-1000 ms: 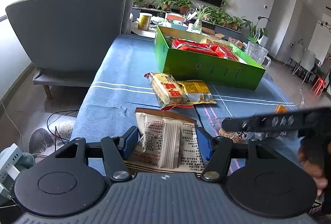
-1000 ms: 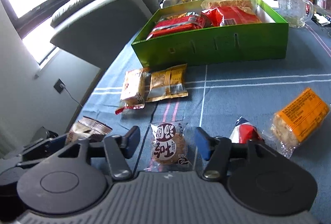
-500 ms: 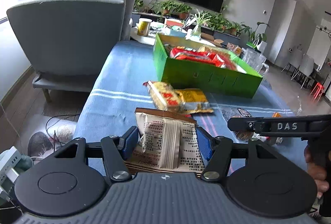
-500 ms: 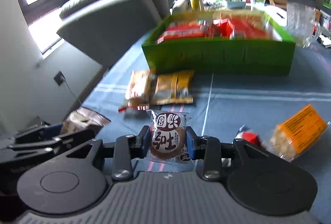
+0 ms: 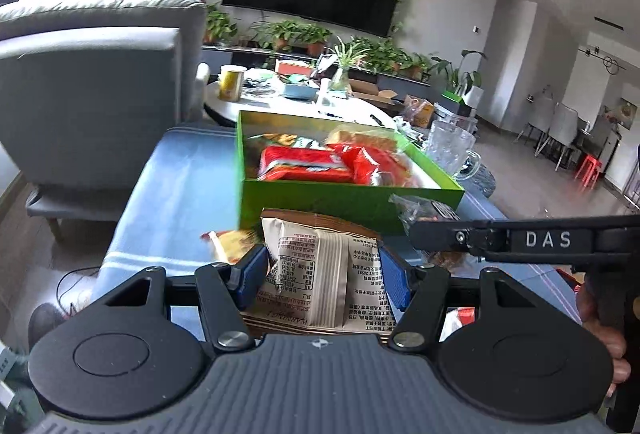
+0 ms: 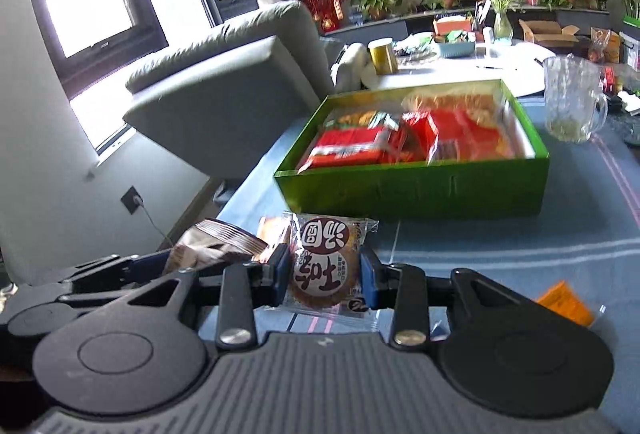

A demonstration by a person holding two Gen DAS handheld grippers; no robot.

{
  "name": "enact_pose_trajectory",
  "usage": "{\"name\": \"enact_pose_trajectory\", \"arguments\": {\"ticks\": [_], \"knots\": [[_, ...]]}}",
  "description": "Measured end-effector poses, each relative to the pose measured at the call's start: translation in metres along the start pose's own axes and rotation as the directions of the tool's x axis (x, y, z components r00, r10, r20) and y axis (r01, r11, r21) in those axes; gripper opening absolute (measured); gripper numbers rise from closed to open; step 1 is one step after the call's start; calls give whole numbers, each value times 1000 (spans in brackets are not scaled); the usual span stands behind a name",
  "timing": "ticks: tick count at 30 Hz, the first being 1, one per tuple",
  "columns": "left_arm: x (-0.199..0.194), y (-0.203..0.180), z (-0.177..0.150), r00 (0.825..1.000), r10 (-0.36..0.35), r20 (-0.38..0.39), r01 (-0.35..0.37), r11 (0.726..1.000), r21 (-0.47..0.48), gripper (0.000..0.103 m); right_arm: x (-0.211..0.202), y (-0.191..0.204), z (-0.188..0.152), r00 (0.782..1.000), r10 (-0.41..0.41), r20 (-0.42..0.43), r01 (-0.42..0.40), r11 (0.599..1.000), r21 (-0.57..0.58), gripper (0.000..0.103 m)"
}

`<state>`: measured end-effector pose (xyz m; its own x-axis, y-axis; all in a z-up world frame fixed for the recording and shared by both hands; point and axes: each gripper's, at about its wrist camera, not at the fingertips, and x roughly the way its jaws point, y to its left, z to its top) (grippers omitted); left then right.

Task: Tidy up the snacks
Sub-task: 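Carry the cookie packet with the right tool into the box while the left tool brings the paper snack in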

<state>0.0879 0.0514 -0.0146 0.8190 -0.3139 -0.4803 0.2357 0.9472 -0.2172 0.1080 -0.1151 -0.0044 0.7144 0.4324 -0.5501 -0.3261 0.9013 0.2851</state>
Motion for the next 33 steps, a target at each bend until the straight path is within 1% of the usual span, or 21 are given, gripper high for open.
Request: {"name": "enact_pose_trajectory", "arguments": {"ticks": [4,12,17,28,33], "knots": [[14,-7,15,1000,-6,1,6,1000,18,57,2,-13,12,1000,-1,20,0,1000,26,72],[37,-9,45,1000,-2,23,1,999,32,57,12,-34,38,998,0,58,-4,998,63,71],[52,-7,62,1000,-1,31,0,1000,24,57,22,-42,55,997,8,77,-14,997,71,72],[91,3,92,999,16,28,-16,1000,11,57,55,-58,77,997,1,83,-9,995,101,72],[116,11,101,999,36,12,-36,999,13,57,75,-68,83,998,-5,62,-3,993,118,72]]}}
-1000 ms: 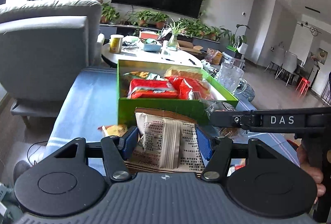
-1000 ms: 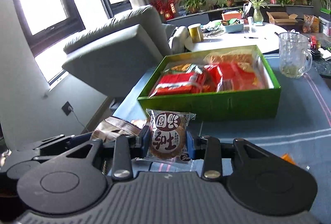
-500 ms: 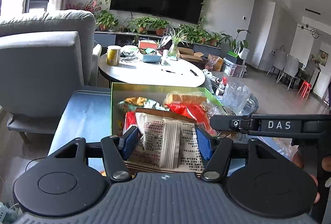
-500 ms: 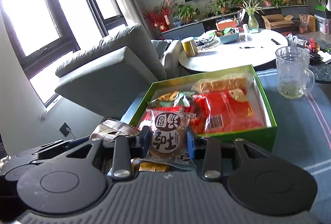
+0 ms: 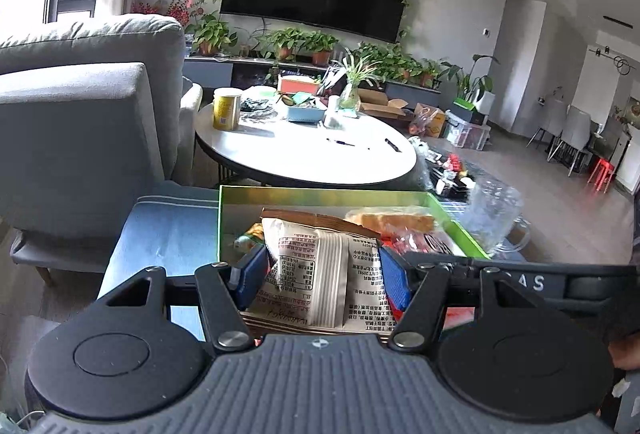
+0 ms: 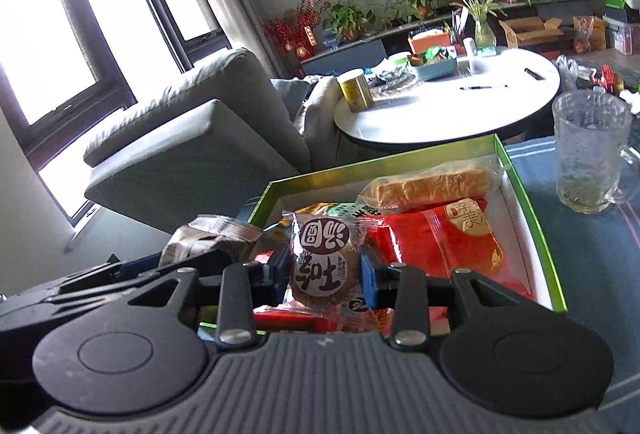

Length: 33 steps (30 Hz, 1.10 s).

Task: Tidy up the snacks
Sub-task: 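Carry the cookie packet with the right tool into the box while the left tool brings the paper snack in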

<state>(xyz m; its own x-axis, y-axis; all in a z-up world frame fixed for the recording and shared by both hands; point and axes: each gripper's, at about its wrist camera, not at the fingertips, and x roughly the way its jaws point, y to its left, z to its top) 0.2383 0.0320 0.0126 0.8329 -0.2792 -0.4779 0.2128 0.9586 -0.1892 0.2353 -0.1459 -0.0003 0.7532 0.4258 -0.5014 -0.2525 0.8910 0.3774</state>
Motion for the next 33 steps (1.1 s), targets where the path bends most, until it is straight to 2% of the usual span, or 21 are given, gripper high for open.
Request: {"name": "enact_pose_trajectory", "arguments": {"ticks": [7,11,20,23,26,33], "knots": [[40,7,7,1000,25,-13,-25,1000,-14,57,24,-19,3,1000,-12,-24,13,998,54,72],[62,10,12,999,37,-29,-38,999,-15,57,23,-29,3,1000,-11,-11,11,996,90,72],[83,9,13,998,54,-43,-55,998,-28,58,15,-40,6,1000,-27,15,25,991,129,72],[79,11,14,997,72,-31,-73,996,-42,59,13,-38,5,1000,-26,10,25,991,130,72],[65,12,15,999,52,-3,-52,997,-54,66,8,-35,3,1000,-23,13,21,993,119,72],[24,13,3,997,73,11,-73,996,-49,67,-6,-29,-4,1000,-24,6,23,995,102,72]]}}
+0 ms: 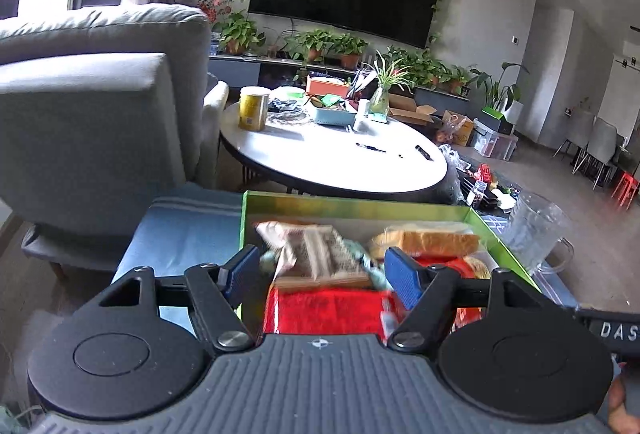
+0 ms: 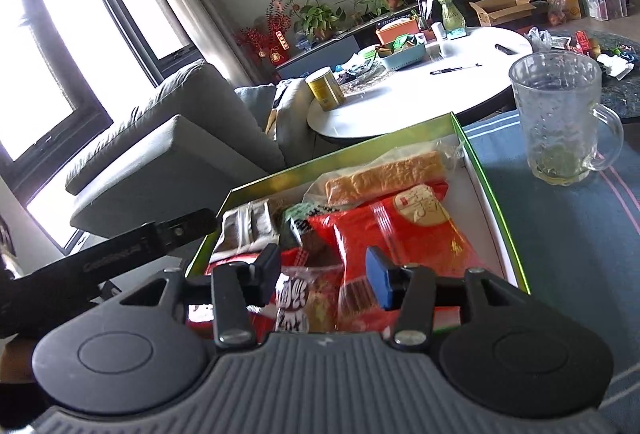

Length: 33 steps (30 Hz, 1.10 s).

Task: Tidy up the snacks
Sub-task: 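Carry the cookie packet with the right tool into the box while the left tool brings the paper snack in, then grasp the yellow cake packet with red print using the left tool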

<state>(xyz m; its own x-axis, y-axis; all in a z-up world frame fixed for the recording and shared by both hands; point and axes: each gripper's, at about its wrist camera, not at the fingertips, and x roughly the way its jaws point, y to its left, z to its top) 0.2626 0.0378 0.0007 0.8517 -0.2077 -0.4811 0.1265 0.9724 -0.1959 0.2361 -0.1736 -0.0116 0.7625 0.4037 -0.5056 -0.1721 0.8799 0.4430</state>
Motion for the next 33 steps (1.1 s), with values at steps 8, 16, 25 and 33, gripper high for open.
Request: {"name": "enact_pose_trajectory", "arguments": {"ticks": [8,16,25,33], "knots": [[-48,10,-27,1000,24,-7,-24,999,-22,67,-28,10,-13,1000,0,1,0,1000,-30,72],[-85,17,-57,999,29,-32,-30,998,-50,68,-54,13,-30,1000,-4,5,4,1000,-28,72],[-93,28,-92,990,75,-119,-83,994,-65,69,-73,19,-48,1000,10,-2,-10,1000,-22,72],[-66,23,-103,978,85,-190,-97,994,-56,69,-71,26,-58,999,15,-28,-16,999,-39,72]]}}
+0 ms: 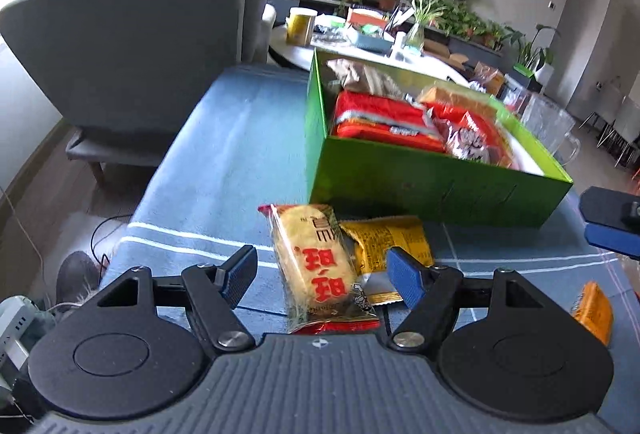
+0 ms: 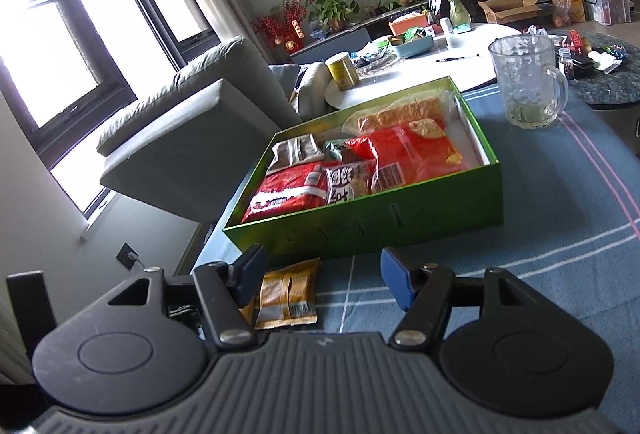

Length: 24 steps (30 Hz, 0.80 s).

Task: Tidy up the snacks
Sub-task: 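Grasp the yellow cake packet with red print using the left tool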

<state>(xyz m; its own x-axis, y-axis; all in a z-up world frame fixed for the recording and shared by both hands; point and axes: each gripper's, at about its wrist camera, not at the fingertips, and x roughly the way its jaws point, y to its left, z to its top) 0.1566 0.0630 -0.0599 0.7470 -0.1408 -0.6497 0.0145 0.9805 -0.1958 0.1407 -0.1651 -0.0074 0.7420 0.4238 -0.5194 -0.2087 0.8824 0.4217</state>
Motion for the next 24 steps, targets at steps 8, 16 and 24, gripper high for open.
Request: {"name": "enact_pose_trajectory", "arguments": {"ticks": [8,16,24], "knots": [[19,0,-4,999,31,-41,-31,999,-7,69,10,1,-5,999,-10,-31,10,1000,-5,72],[21,2,-6,999,28,-34,-28,1000,4,69,23,6,-10,997,-21,-68,20,1000,-15,72],[17,12,-8,998,53,-20,-52,998,31,40,34,16,-14,994,-42,-103,38,998,-42,72]]}}
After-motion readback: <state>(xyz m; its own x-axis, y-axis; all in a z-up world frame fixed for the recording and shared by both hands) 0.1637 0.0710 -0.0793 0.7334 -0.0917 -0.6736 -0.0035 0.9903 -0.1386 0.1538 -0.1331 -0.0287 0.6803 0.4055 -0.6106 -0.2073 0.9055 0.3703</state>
